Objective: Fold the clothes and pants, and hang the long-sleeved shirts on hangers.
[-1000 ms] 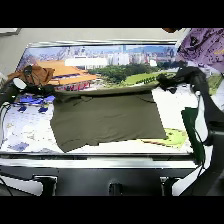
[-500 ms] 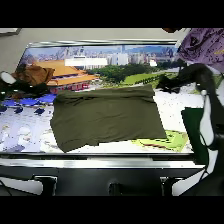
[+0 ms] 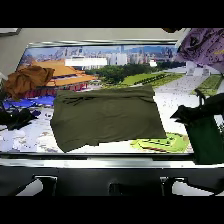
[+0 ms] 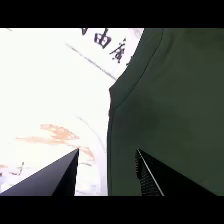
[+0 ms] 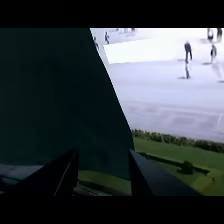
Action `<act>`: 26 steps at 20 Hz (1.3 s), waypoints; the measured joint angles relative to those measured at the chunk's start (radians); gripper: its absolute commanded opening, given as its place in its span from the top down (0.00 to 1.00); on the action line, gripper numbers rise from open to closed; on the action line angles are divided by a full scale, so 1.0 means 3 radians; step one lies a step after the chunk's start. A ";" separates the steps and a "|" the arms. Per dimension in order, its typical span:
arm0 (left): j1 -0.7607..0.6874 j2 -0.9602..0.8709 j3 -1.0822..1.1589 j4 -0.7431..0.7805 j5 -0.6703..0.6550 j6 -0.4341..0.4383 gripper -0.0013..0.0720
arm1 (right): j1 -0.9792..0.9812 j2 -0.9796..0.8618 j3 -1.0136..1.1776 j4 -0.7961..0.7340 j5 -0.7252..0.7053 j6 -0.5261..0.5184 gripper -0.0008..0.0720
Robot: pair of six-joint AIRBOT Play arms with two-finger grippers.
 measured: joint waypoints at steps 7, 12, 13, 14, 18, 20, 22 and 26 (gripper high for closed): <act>0.0047 0.0234 -0.0417 -0.0023 0.0043 0.0001 0.42 | -0.0074 0.0141 -0.0796 -0.0023 0.0247 -0.0248 0.46; 0.0050 0.0254 -0.0456 -0.0023 0.0045 0.0001 0.42 | -0.0075 0.0137 -0.0905 -0.0032 0.0430 -0.0320 0.37; 0.0050 0.0257 -0.0459 -0.0023 0.0045 0.0001 0.42 | -0.0061 0.0112 -0.0916 -0.0024 0.0450 -0.0329 0.36; 0.0050 0.0258 -0.0460 -0.0023 0.0046 0.0001 0.42 | -0.0036 0.0084 -0.0919 0.0001 0.0443 -0.0334 0.36; 0.0052 0.0259 -0.0463 -0.0024 0.0034 0.0001 0.42 | 0.0163 -0.0041 -0.0954 0.0075 0.0436 -0.0345 0.78; 0.0062 0.0259 -0.0468 -0.0025 -0.0066 0.0001 0.42 | 0.0235 -0.0065 -0.0966 0.0078 0.0465 -0.0343 0.93; 0.0102 0.0262 -0.0521 -0.0058 -0.0093 0.0031 0.42 | 0.0272 -0.0051 -0.0971 0.0083 0.0481 -0.0334 0.95; 0.0226 0.0262 -0.0851 -0.0282 -0.0128 0.0295 0.42 | 0.0299 0.0094 -0.0975 0.0066 0.0520 -0.0285 0.95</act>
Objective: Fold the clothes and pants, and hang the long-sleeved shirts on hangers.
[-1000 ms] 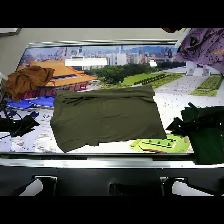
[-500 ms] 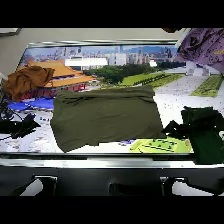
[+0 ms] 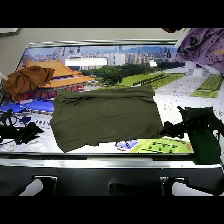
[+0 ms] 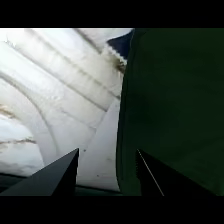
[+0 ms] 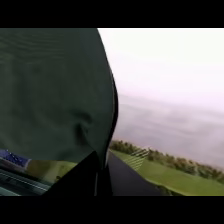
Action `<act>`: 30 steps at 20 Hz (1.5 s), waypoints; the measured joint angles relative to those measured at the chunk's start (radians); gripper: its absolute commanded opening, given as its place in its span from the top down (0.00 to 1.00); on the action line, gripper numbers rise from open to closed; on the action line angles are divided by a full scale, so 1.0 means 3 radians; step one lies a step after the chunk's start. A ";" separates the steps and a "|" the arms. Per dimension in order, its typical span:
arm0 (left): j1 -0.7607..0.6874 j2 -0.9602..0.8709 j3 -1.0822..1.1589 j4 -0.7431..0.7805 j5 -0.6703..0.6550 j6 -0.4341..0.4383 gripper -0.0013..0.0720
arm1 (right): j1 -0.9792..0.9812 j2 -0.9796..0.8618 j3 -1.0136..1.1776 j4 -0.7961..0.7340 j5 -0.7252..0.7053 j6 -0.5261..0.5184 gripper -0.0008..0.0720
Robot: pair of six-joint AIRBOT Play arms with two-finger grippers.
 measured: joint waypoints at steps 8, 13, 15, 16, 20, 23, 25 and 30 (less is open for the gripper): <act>-0.0111 -0.0034 -0.0590 -0.0356 0.0014 0.0350 0.42 | 0.0009 0.0281 0.0000 0.0045 0.0015 0.0029 0.95; -0.0282 -0.0104 -0.0687 -0.0478 0.0085 0.0392 0.42 | 0.0009 0.0314 -0.0001 0.0051 0.0036 0.0056 0.95; -0.0360 -0.0182 -0.0699 -0.0581 0.0132 0.0394 0.48 | 0.0009 0.0318 -0.0001 0.0061 0.0036 0.0080 0.96; -0.0402 -0.0224 -0.0701 -0.0631 0.0161 0.0394 0.76 | 0.0009 0.0319 -0.0001 0.0065 0.0034 0.0081 0.96; -0.0525 -0.0342 -0.0636 -0.0820 0.0333 0.0470 0.96 | 0.0010 0.0320 0.0004 0.0177 0.0005 0.0092 0.96; -0.0557 -0.0333 -0.0343 -0.0974 0.0328 0.0483 0.96 | 0.0013 0.0336 0.0112 0.0423 -0.0009 0.0085 0.96; -0.0566 -0.0306 0.0028 -0.1019 0.0304 0.0453 0.96 | 0.0013 0.0362 0.0342 0.0580 -0.0004 0.0080 0.96; -0.0572 -0.0256 0.1612 -0.1068 0.0125 0.0299 0.96 | 0.0014 0.0532 0.1528 0.0779 -0.0038 0.0174 0.96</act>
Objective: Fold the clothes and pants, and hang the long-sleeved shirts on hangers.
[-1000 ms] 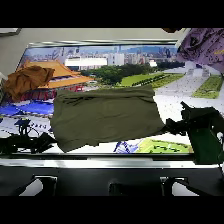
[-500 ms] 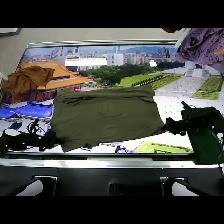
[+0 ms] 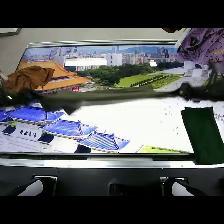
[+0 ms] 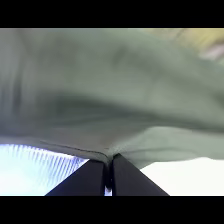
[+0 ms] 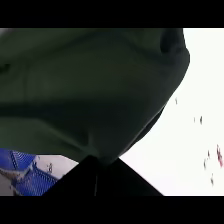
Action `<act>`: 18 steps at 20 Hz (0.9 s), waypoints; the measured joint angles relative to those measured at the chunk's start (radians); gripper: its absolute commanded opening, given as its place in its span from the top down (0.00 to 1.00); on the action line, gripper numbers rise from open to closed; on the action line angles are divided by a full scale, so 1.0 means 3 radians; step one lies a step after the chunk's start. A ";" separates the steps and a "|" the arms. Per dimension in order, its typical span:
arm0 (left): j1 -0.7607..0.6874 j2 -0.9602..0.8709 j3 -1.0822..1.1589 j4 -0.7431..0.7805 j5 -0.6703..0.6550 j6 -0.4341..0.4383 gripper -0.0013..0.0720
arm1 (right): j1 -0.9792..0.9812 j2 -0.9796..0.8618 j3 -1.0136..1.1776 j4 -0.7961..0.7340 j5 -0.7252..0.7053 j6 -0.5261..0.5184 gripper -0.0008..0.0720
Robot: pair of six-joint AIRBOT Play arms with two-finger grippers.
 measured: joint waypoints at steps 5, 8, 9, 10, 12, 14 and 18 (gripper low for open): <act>0.0000 0.0217 0.1630 0.0092 -0.0141 -0.0120 0.96 | -0.0001 0.0420 0.1366 -0.0046 0.0025 0.0256 0.96; 0.0000 0.0558 0.2116 0.0421 -0.0182 -0.0360 0.96 | -0.0001 0.0846 0.1789 -0.0221 0.0028 0.0446 0.96; 0.0000 0.0684 0.2193 0.0556 -0.0196 -0.0453 0.96 | -0.0001 0.0992 0.1858 -0.0286 0.0029 0.0512 0.96; 0.0000 0.0824 0.2256 0.0710 -0.0226 -0.0557 0.96 | -0.0001 0.1130 0.1906 -0.0360 0.0027 0.0582 0.96; 0.0000 0.1064 0.2328 0.1003 -0.0264 -0.0763 0.96 | -0.0001 0.1376 0.1967 -0.0510 0.0023 0.0722 0.96; 0.0000 0.1226 0.2366 0.1263 -0.0282 -0.0926 0.96 | -0.0001 0.1530 0.2000 -0.0624 0.0009 0.0879 0.96; 0.0000 0.1250 0.2274 0.1462 -0.0356 -0.1057 0.96 | -0.0001 0.1438 0.2023 -0.0741 -0.0142 0.1202 0.96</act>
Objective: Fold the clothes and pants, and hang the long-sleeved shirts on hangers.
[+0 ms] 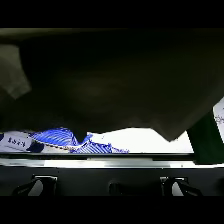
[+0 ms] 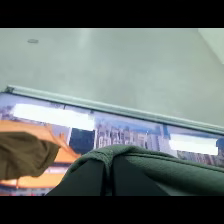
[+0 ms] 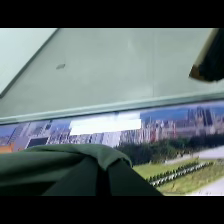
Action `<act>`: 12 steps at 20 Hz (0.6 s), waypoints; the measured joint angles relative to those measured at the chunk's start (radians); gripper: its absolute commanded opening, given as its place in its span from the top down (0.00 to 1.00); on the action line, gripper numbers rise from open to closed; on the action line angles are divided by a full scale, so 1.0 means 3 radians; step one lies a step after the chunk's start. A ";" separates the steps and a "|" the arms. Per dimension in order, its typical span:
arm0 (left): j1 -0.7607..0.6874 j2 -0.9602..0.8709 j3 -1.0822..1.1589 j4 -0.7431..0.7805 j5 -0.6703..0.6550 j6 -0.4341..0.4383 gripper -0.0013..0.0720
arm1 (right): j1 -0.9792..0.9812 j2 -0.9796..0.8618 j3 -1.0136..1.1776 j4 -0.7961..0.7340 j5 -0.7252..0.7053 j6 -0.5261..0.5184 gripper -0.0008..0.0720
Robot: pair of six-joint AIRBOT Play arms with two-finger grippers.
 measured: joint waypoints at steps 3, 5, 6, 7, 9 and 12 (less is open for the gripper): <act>-0.0043 -0.0266 -0.0314 -0.0092 -0.0127 0.0128 0.96 | 0.0001 -0.0459 -0.0004 -0.0001 -0.0346 0.0207 0.96; -0.0145 -0.0547 -0.0594 -0.0136 -0.0150 0.0272 0.96 | 0.0003 -0.0890 -0.0047 0.0001 -0.0533 0.0256 0.96; -0.0220 -0.0738 -0.0750 -0.0139 -0.0141 0.0346 0.96 | 0.0004 -0.1119 -0.0076 0.0006 -0.0577 0.0254 0.96; -0.0305 -0.0959 -0.0896 -0.0130 -0.0084 0.0397 0.96 | 0.0005 -0.1380 -0.0114 0.0008 -0.0609 0.0253 0.96; -0.0467 -0.1417 -0.1090 -0.0078 0.0100 0.0467 0.96 | 0.0011 -0.1897 -0.0167 -0.0005 -0.0615 0.0235 0.96; -0.0679 -0.2206 -0.1166 0.0023 0.0566 0.0523 0.96 | 0.0099 -0.2646 -0.0200 -0.0025 -0.0427 0.0150 0.96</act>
